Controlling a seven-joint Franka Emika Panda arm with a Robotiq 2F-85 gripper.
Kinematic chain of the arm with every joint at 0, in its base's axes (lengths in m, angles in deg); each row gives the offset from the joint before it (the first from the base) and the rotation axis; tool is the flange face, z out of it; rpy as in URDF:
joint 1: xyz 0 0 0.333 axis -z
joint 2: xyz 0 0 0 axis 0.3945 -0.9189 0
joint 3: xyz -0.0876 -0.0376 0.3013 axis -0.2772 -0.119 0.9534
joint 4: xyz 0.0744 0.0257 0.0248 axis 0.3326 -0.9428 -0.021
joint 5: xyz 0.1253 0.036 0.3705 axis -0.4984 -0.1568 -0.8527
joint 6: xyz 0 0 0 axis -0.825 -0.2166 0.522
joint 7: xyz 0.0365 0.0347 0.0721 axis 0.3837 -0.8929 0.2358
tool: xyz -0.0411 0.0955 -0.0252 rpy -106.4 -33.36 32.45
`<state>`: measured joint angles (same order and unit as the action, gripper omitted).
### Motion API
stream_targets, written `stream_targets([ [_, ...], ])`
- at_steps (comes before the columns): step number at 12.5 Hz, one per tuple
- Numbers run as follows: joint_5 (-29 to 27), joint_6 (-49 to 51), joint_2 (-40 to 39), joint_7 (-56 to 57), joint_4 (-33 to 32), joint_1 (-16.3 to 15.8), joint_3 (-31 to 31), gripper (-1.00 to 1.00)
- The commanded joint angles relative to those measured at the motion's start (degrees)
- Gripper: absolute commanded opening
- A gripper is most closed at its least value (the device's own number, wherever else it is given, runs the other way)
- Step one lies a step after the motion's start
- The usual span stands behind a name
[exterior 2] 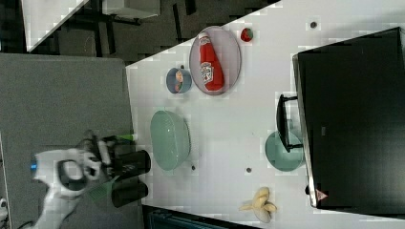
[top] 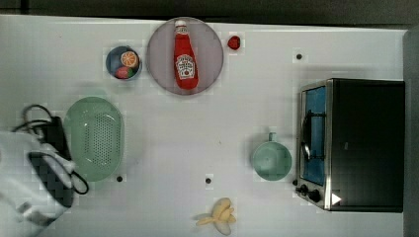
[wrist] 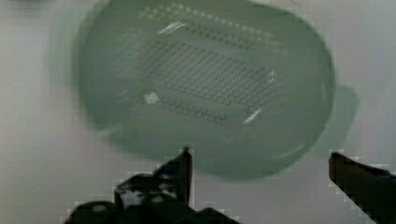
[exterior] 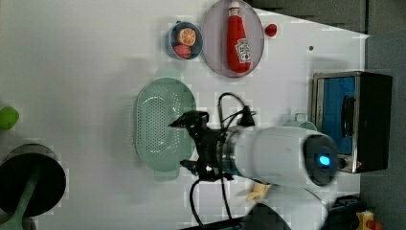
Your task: Drag strainer left to right.
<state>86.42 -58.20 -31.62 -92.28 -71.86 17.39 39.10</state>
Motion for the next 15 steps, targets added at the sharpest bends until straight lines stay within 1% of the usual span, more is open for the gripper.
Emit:
stream_targets([
  [1,-0.52,-6.27,-4.18,-6.39,-0.89,1.41,-2.56,1.00],
  [3,-0.52,-10.13,-8.57,-6.50,-0.85,0.39,-4.24,1.00],
  [5,-0.52,-15.05,-12.67,-6.49,-0.75,-1.61,-6.92,1.00],
  [8,-0.52,-19.71,-17.48,-6.48,-0.10,-6.69,-12.38,1.00],
  [10,-0.52,-20.77,-18.96,-6.50,-0.06,-10.19,-16.26,1.00],
  [11,-0.52,-20.77,-19.05,-6.48,-0.18,-11.41,-17.94,1.00],
  [12,-0.52,-20.65,-19.05,-6.48,-0.31,-12.09,-19.40,1.00],
  [15,-0.52,-20.32,-18.81,-5.99,-0.74,-12.13,-21.54,1.00],
])
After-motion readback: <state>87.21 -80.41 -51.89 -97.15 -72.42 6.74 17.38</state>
